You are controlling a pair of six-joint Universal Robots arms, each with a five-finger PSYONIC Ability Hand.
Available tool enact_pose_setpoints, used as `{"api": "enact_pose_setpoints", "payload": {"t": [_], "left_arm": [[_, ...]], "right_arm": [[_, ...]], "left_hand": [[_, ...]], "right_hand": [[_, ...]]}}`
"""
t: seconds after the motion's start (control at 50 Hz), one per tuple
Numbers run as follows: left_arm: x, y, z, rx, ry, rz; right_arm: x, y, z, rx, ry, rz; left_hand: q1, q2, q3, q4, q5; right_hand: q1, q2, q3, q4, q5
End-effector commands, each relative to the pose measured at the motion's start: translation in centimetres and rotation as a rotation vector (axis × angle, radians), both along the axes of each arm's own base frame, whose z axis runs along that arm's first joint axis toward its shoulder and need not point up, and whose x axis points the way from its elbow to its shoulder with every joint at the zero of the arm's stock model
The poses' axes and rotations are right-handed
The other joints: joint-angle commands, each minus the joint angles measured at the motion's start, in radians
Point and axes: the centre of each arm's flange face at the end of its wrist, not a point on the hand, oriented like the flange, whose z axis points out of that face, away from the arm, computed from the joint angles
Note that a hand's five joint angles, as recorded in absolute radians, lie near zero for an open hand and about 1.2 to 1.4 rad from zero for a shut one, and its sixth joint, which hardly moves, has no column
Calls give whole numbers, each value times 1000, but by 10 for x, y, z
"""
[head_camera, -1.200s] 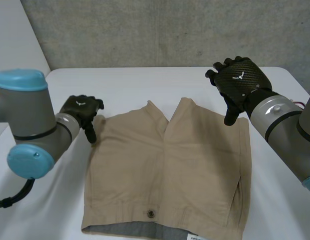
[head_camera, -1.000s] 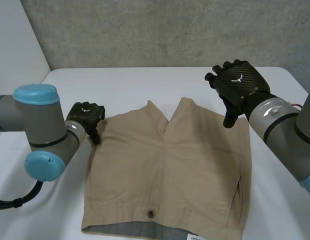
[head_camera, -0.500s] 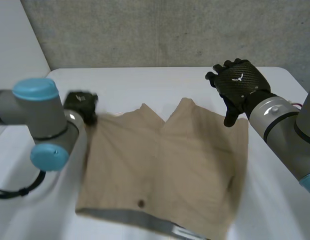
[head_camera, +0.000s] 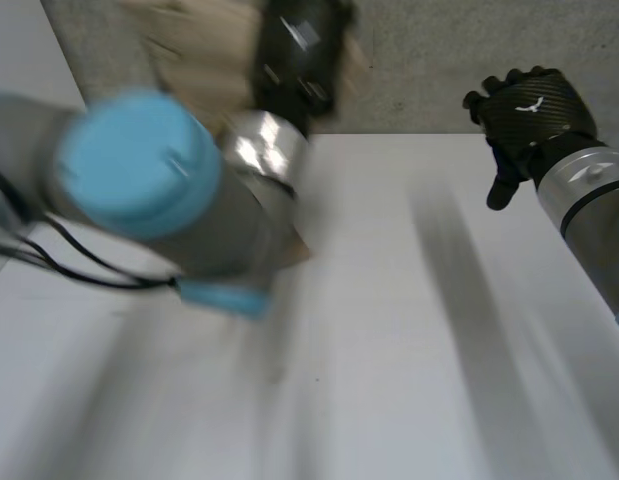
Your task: Fold the shorts.
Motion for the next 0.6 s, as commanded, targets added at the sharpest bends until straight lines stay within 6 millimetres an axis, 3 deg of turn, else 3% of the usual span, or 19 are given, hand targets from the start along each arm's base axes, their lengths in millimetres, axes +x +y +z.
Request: {"api": "enact_pose_setpoints", "payload": {"t": [0.02, 0.04, 0.06, 0.12, 0.14, 0.2, 0.26, 0.28, 0.34, 0.42, 0.6], "left_arm": [[-26, 67, -108, 198, -234, -152], [-26, 76, -119, 220, -262, -169], [-27, 96, -137, 251, -314, -207], [-25, 118, -151, 275, -370, -242], [-24, 126, -153, 274, -392, -251], [-21, 124, -146, 256, -391, -239], [-14, 108, -125, 222, -364, -183], [-4, 88, -114, 211, -347, -123], [14, 58, -97, 200, -313, -33], [30, 44, -76, 184, -271, 18], [60, 25, -85, 229, -292, 103]], "right_arm": [[-14, -10, 5, -13, -4, -44], [-15, -12, 5, -14, -5, -48], [-15, -12, 6, -17, -6, -47], [-15, -12, 6, -19, -6, -47], [-15, -12, 6, -19, -6, -47], [-14, -12, 6, -19, -5, -42], [-13, -11, 4, -11, -1, -33], [-12, -10, 2, -7, 1, -29], [-10, -10, -2, 8, 5, -7], [-4, -10, -15, 44, 17, 50], [13, -32, -58, 77, 104, 166]], "left_hand": [[223, 155, 165, 159, 225], [132, 65, 74, 69, 135], [-133, -201, -191, -197, -131], [-572, -640, -630, -636, -569], [-655, -722, -713, -718, -652], [-682, -749, -740, -746, -679], [-694, -761, -752, -757, -691], [-694, -761, -752, -757, -691], [-694, -761, -752, -757, -691], [-697, -764, -754, -760, -694], [-717, -785, -775, -781, -714]], "right_hand": [[-5, -29, -34, -58, -64], [-5, -29, -34, -58, -64], [-5, -29, -34, -58, -64], [-5, -29, -34, -58, -64], [-5, -29, -34, -58, -64], [-5, -29, -34, -58, -64], [-5, -29, -34, -58, -64], [-5, -29, -34, -58, -64], [-5, -29, -34, -58, -64], [-5, -29, -34, -58, -64], [-5, -29, -34, -58, -64]]}}
